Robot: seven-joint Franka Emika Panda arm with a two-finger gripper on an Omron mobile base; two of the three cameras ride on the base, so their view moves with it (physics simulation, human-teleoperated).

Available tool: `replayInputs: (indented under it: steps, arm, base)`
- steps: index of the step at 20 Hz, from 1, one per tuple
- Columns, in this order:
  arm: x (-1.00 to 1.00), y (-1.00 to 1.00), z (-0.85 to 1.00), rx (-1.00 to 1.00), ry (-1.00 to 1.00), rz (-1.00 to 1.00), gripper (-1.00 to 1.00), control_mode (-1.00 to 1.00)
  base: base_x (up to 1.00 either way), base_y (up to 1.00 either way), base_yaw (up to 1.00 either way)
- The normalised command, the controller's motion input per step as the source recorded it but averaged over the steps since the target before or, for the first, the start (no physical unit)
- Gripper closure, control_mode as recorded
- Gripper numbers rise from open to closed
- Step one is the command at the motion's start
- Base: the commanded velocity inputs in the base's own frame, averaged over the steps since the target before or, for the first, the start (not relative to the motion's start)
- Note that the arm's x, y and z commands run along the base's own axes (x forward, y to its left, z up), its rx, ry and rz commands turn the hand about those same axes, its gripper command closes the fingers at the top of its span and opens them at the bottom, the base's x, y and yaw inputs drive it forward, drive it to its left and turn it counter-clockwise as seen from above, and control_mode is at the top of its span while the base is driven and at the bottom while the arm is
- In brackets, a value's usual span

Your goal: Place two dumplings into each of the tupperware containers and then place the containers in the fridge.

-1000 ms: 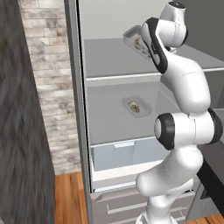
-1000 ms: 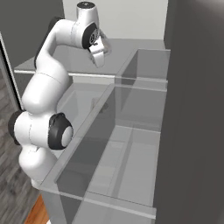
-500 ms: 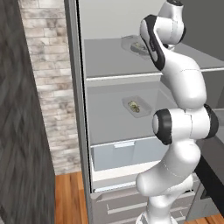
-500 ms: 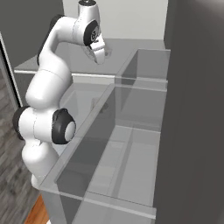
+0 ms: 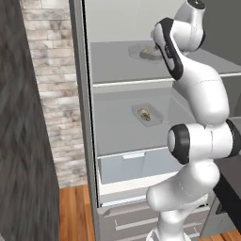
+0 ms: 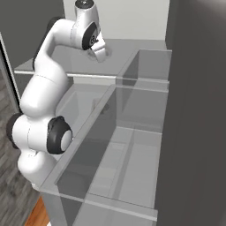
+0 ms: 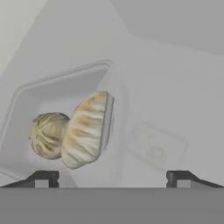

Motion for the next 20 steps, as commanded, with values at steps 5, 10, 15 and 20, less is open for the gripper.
replayInputs:
  steps: [5, 10, 15, 20]
  arm:
    - [-0.86, -0.15, 0.35, 0.0, -0.16, 0.0, -1.0, -1.0]
    - [-1.0, -0.01, 0.01, 0.0, -0.04, 0.0, -1.0, -1.0]
    - [-1.0, 0.1, 0.0, 0.0, 0.0, 0.06, -1.0, -1.0]
    - [-1.0, 0.2, -0.01, -0.02, 0.02, 0.13, -1.0, -1.0]
  base:
    - [0.0, 0.0, 0.0]
    - [0.0, 0.0, 0.0]
    - [0.0, 0.0, 0.0]
    - [0.0, 0.0, 0.0]
